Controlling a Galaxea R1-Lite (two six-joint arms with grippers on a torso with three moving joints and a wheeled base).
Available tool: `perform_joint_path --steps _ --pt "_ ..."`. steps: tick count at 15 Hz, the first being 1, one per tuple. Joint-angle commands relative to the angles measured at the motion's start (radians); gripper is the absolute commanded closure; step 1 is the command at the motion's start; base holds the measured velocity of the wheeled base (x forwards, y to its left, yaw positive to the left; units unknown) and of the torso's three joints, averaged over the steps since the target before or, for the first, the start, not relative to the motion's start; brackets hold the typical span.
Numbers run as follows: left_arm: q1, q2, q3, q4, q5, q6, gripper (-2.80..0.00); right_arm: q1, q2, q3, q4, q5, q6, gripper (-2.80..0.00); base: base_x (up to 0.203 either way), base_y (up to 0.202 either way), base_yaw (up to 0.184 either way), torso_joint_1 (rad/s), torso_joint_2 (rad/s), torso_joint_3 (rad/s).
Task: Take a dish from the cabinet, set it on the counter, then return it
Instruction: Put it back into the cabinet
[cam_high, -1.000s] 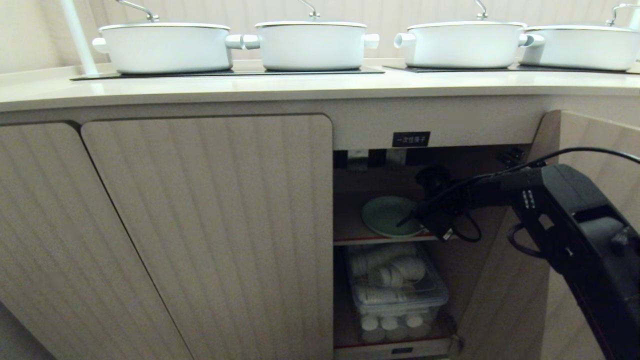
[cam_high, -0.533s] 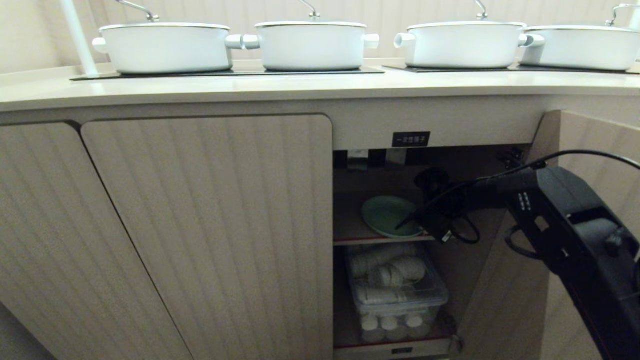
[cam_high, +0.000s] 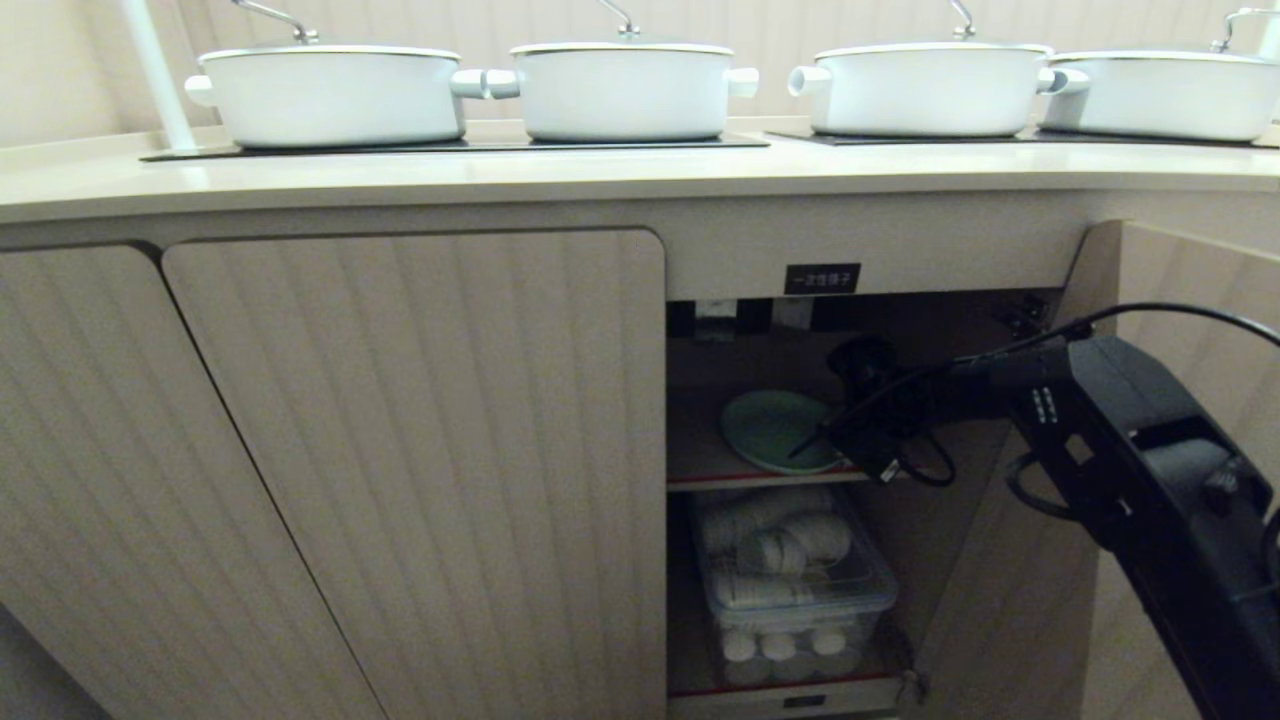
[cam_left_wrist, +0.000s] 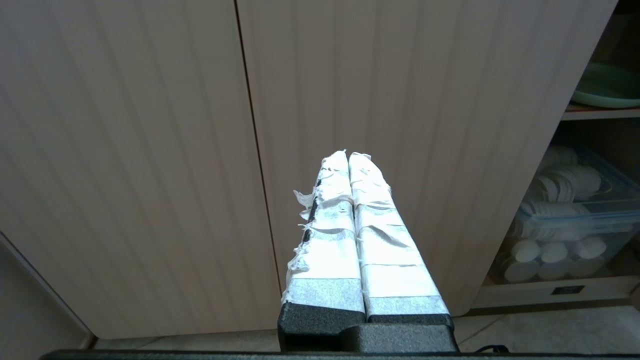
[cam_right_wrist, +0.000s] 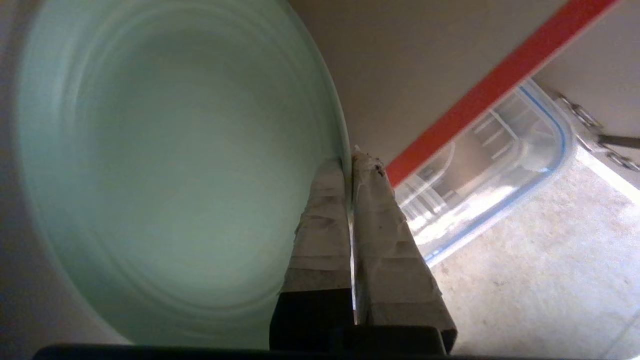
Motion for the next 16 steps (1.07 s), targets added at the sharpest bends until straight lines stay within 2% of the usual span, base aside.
perform_joint_path --steps 1,16 --pt "0.0 0.0 0.0 0.0 0.0 0.0 0.0 0.0 0.003 -0.001 0.001 -0.001 0.005 0.0 0.0 0.0 0.0 0.0 0.0 0.0" --pt "0.0 0.0 0.0 0.0 0.0 0.0 0.0 -0.001 0.014 -0.009 -0.076 -0.006 0.001 0.0 0.0 0.0 0.0 0.0 0.0 0.0"
